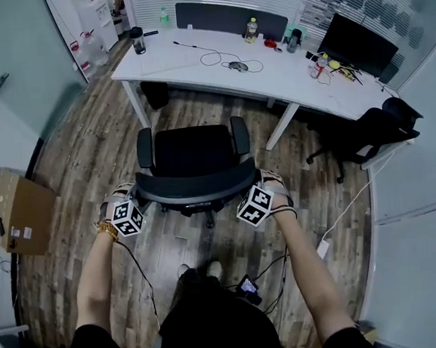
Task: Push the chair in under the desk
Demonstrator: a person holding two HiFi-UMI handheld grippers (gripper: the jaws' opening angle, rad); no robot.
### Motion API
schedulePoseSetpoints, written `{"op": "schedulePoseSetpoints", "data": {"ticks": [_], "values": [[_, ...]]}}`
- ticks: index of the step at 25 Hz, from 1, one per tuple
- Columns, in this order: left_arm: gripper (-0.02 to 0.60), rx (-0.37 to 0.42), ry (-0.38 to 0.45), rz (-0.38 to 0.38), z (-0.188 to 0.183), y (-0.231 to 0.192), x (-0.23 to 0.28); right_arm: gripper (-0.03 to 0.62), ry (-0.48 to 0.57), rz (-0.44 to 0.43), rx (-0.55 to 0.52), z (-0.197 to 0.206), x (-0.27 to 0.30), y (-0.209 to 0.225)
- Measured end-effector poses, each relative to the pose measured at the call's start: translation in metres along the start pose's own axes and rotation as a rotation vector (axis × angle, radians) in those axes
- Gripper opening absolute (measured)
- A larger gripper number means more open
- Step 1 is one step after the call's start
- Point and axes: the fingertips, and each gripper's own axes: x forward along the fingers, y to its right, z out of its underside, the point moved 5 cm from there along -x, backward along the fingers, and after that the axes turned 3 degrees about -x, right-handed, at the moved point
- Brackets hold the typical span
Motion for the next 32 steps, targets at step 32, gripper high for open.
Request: {"op": "schedulePoseSetpoints", "data": {"ticks": [32], "values": [[0.158, 0.040, 0.032, 0.012, 0.015, -0.120, 0.069, 0.298, -0.015, 0.023, 0.029, -0.027, 0.073, 0.092]]}}
